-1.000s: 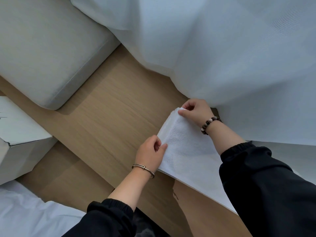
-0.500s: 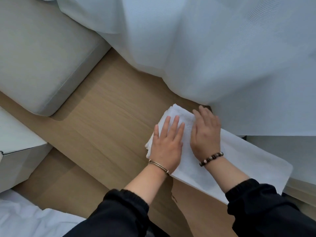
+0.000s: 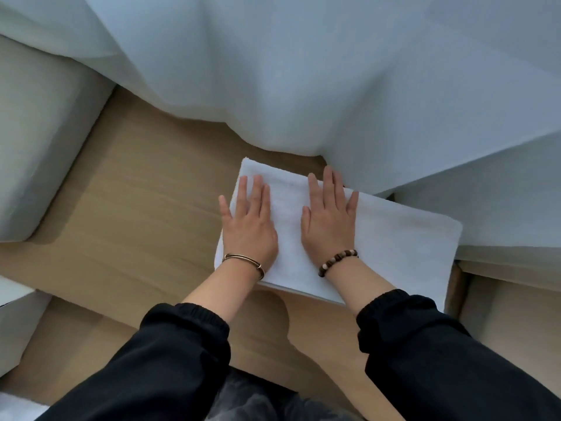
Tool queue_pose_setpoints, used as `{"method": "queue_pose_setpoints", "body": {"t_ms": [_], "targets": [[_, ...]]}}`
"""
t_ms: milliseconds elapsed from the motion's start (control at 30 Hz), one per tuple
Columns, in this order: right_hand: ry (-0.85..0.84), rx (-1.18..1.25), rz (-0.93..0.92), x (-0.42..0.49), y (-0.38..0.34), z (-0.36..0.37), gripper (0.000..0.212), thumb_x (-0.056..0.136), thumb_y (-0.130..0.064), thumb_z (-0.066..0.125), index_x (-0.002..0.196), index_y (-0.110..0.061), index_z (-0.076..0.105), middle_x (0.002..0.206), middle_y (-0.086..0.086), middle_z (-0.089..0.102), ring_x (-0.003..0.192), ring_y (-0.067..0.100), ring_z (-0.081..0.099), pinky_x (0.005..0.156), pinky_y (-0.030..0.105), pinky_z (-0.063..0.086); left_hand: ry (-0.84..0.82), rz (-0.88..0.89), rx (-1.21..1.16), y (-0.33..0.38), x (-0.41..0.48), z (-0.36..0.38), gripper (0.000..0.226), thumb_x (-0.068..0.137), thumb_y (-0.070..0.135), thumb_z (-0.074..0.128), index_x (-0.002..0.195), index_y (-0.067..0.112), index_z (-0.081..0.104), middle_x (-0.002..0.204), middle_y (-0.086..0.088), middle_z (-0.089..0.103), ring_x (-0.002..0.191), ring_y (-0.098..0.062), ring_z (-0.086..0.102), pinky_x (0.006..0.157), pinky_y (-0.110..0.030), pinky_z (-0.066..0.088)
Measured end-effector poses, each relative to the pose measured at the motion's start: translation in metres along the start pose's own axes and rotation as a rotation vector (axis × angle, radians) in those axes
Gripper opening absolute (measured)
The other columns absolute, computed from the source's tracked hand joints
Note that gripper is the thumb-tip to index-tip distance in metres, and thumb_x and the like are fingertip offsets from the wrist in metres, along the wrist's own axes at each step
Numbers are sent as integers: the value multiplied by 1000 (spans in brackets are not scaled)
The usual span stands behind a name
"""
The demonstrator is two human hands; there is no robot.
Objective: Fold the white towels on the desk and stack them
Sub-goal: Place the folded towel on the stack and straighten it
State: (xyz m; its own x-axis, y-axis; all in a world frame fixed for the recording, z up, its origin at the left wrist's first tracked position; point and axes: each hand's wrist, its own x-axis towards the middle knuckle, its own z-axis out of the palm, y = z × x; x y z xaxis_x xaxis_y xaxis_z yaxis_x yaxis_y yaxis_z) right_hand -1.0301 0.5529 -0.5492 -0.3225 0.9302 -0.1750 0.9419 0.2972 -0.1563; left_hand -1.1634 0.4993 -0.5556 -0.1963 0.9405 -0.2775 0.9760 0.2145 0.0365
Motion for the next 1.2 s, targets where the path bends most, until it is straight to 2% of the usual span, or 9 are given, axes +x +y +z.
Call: {"method": "queue_pose_setpoints", "body": {"t_ms": [133,233,367,467,833,933,1033,1100,1200], "targets": [[-87,-32,83,-23,27,5,60,98,-33,27,152,-25,1,159,4,-10,146,20,-10,111,43,-18,-16,148,-82,22,4,0,61,94,42,11,149,28,-12,152,5,-29,141,-22,-26,106,-49,-24],[-93,-29,45,-24,49,10,60,97,-36,28,152,-27,6,160,4,-3,147,20,-5,113,45,-12,-1,123,-37,24,11,15,61,92,45,6,144,32,-24,145,7,-38,140,-21,-28,109,-51,-20],[-76,-76,95,-28,95,10,63,91,-43,12,152,-24,11,160,6,6,146,22,3,113,42,-10,104,121,5,24,10,26,62,91,45,8,142,33,-25,157,6,-16,142,-22,-19,107,-49,-22],[-70,-86,120,-37,129,8,63,92,-40,15,152,-21,15,158,10,15,146,26,10,114,45,-3,121,123,23,27,7,30,61,91,45,9,144,31,-19,158,2,-5,144,-23,-13,108,-49,-19],[-32,-47,412,-59,173,-10,58,99,-33,26,152,-17,8,159,14,2,146,30,2,116,52,2,20,123,35,31,8,20,63,93,42,14,144,27,-20,158,-1,-14,142,-24,-20,111,-58,-7],[27,36,280,-82,168,-27,58,95,-26,44,148,-8,25,157,18,11,145,32,10,115,48,4,19,163,-67,41,-2,2,67,92,30,40,152,18,11,159,-9,0,145,-31,-5,110,-63,2],[-41,111,11,-119,163,-42,47,85,-24,67,125,-3,55,144,21,41,132,38,38,110,49,24,151,664,-121,60,-26,-9,58,69,26,78,119,5,61,134,-21,51,127,-39,46,98,-60,36],[-235,136,-43,-140,165,-48,46,78,-30,75,115,-7,62,138,17,48,127,36,45,108,44,30,106,923,-122,70,-46,-11,52,54,32,88,96,6,70,109,-17,66,104,-35,63,85,-46,52],[-335,82,-86,-158,169,-53,33,75,-21,77,103,-9,65,133,15,52,123,33,49,105,41,35,20,956,-154,78,-62,-13,44,46,25,89,81,7,69,93,-12,68,85,-30,67,71,-33,55]]}}
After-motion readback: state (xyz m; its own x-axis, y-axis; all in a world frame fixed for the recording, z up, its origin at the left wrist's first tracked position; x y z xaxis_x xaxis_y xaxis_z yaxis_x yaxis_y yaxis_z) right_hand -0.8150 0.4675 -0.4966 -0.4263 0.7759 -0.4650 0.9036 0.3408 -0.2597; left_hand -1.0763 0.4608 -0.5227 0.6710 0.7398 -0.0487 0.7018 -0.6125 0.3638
